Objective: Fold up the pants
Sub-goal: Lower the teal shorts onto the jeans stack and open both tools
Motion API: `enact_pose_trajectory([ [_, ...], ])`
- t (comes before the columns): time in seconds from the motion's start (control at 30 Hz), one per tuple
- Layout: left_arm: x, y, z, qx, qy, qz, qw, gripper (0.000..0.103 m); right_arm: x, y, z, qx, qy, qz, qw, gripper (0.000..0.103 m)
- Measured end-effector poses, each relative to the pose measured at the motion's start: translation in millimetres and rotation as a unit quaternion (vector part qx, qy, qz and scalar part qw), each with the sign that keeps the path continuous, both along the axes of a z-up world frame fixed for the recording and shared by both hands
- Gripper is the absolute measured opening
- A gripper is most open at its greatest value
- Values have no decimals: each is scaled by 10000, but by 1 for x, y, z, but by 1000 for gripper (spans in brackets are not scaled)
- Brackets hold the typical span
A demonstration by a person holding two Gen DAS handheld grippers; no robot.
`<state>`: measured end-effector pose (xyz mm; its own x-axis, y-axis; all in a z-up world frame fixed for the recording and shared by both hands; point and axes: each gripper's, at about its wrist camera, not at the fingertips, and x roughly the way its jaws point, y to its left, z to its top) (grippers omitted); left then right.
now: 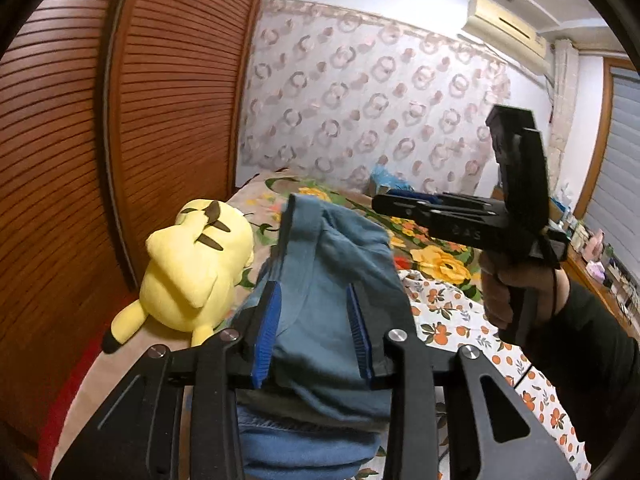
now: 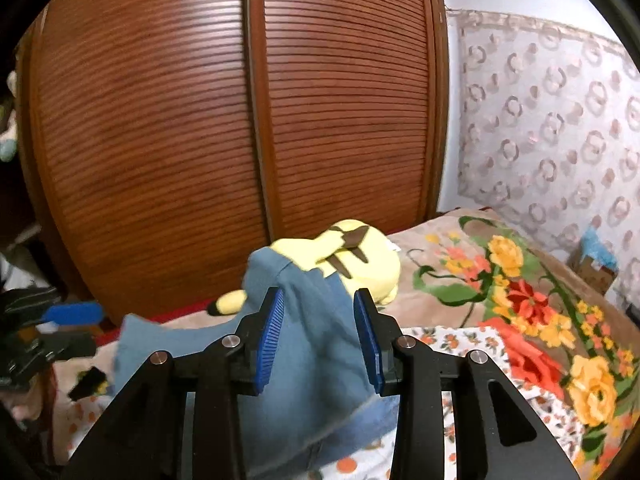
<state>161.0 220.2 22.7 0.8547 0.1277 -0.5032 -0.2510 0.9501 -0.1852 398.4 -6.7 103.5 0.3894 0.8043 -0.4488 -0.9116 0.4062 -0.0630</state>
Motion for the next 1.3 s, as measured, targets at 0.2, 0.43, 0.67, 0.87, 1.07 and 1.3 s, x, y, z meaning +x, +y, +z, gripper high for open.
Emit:
enact_pose_trajectory([
  [0.2, 14, -4, -27, 154, 551, -59, 9983, 35, 16, 8, -20, -386, 170, -237, 9988, 16],
  [0.43, 16, 7, -56, 89, 996, 61, 9950, 35, 51, 37, -33, -718, 315, -793, 9938, 16],
  [0.67, 9, 4, -58, 45, 973, 15, 9952, 35, 39, 41, -28, -537, 416, -951, 9931, 16],
  [0.87, 4, 3, -54, 15, 890, -69, 9960, 43, 4, 18, -25, -299, 361, -912, 9947, 16],
  [1.07, -4, -8, -48, 211, 853, -217, 9959, 66, -46, -11, -22, -106, 288, -957, 9949, 16],
  [1.3, -13, -21, -41, 314, 778, -388, 9957, 79, -97, -50, -26, 115, 288, -1248, 9917, 16],
])
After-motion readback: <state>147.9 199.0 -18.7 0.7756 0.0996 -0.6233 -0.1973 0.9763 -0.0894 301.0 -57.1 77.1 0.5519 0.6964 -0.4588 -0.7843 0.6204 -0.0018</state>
